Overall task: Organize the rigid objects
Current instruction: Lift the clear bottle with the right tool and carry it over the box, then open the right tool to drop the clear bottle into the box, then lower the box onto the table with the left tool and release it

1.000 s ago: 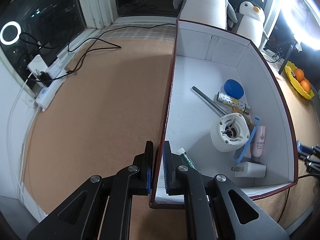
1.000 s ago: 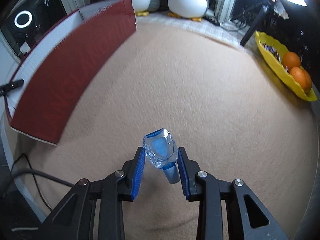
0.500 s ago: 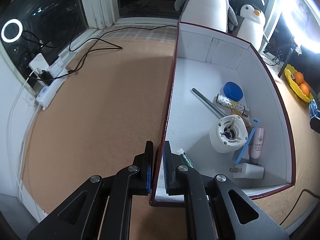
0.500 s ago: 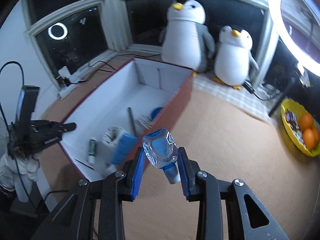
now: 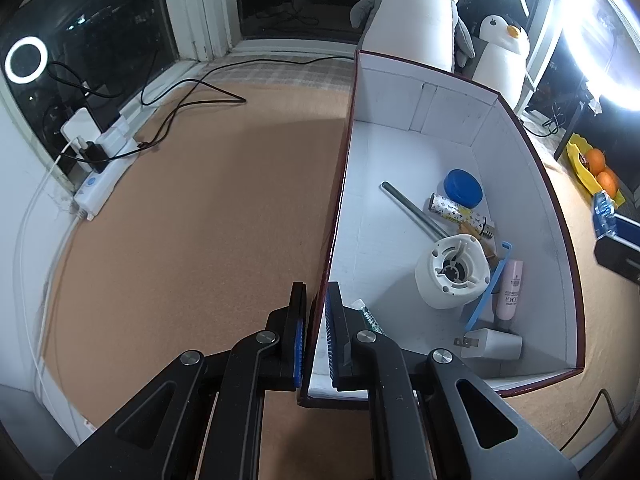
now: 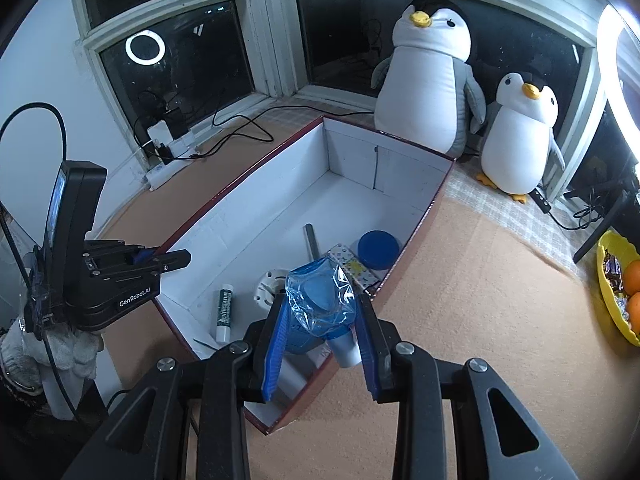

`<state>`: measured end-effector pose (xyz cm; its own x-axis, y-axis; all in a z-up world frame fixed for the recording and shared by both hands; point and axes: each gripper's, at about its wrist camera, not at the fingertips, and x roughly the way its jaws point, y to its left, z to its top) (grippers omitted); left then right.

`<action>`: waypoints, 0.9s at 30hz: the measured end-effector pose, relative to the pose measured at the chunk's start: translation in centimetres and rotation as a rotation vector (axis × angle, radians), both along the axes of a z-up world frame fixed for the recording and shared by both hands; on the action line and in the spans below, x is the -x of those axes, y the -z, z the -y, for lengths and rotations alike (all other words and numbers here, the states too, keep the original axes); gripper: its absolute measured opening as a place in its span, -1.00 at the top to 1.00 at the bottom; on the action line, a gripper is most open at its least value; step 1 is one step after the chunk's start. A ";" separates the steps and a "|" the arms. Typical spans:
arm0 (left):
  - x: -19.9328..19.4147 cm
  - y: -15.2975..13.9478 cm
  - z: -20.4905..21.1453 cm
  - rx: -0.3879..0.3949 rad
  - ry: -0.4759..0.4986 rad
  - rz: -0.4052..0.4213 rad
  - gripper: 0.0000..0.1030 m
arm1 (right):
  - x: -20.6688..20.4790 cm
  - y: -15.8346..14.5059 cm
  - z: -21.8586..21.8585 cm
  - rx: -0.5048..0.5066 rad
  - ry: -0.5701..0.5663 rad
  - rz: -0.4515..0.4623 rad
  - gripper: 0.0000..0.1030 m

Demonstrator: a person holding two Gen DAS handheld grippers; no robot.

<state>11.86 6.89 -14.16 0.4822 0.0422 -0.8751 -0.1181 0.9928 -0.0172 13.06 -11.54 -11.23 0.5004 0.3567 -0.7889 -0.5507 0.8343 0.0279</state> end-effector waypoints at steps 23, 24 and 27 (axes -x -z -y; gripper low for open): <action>0.4 -1.2 -0.2 0.002 -0.008 0.030 0.83 | 0.9 -1.4 1.7 -0.081 0.077 0.012 0.00; 0.5 -1.3 -0.1 0.000 -0.007 0.033 0.83 | 1.0 -1.5 1.9 -0.084 0.088 0.013 -0.02; 0.9 -1.8 0.0 -0.016 -0.006 0.050 0.74 | 1.3 -1.8 2.9 -0.102 0.116 0.014 -0.08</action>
<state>10.98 6.92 -12.33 0.5250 0.0589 -0.8491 -0.1236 0.9923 -0.0076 11.76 -14.43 -9.46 0.5535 0.3741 -0.7441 -0.4516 0.8855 0.1092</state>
